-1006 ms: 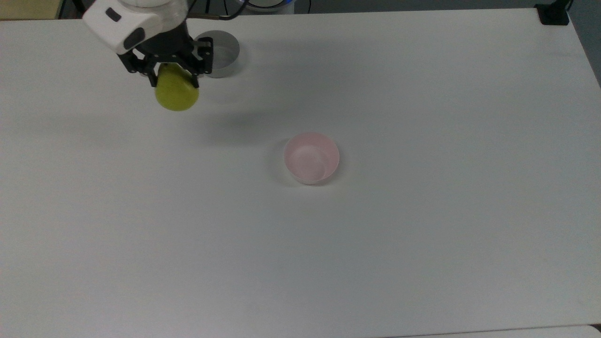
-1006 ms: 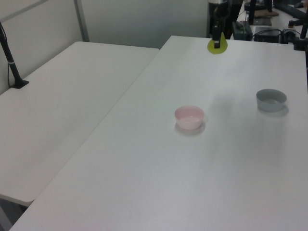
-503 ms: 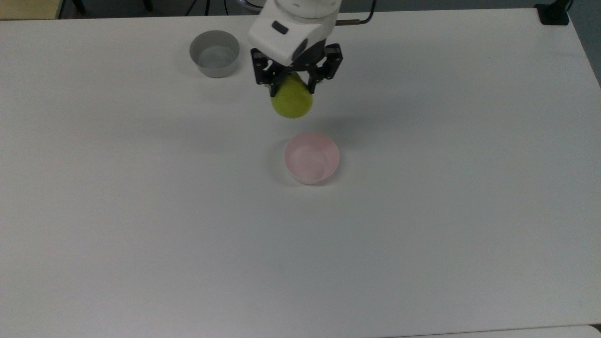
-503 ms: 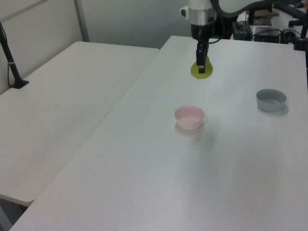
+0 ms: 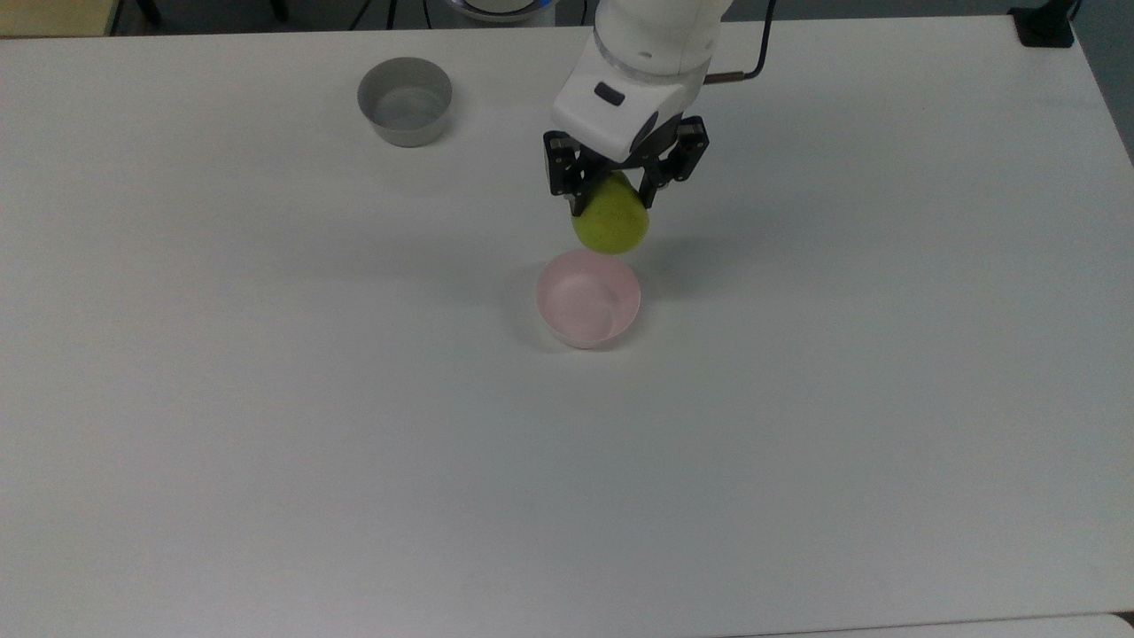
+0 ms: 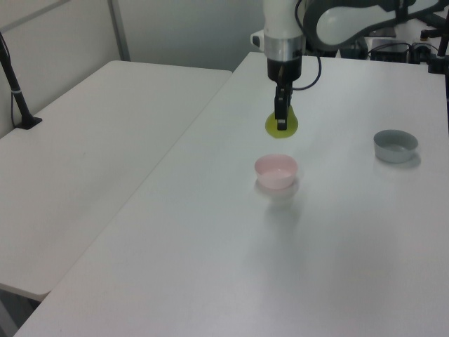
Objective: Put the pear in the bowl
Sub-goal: 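Lower the pear into the pink bowl and open the gripper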
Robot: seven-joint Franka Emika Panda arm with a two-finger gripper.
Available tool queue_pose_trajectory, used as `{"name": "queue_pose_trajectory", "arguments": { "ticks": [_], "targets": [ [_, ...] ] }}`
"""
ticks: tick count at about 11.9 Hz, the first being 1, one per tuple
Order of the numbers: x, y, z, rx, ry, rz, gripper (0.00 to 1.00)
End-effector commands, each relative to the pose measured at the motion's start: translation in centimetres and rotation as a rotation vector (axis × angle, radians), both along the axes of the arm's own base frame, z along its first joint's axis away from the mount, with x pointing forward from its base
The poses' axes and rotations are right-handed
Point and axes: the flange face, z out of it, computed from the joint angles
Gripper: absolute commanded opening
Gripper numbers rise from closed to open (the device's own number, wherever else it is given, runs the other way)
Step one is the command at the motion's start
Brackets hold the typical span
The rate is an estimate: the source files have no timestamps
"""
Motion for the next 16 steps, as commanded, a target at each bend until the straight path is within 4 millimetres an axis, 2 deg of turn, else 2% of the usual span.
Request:
{"name": "queue_pose_trajectory", "arguments": {
  "ticks": [1, 7, 12, 14, 15, 16],
  "targets": [
    [0.7, 0.4, -4.2, -0.001, -0.006, -0.009, 0.32],
    [2.0, 0.2, -10.4, -0.013, 0.023, -0.017, 0.33],
    [2.3, -0.6, -11.9, -0.036, 0.035, -0.018, 0.36],
    [2.5, -0.8, -12.5, -0.049, 0.032, -0.015, 0.47],
    [2.6, -0.8, -12.4, -0.046, 0.023, -0.015, 0.58],
    [2.7, -1.3, -12.3, -0.045, 0.022, -0.023, 0.85]
  ]
}}
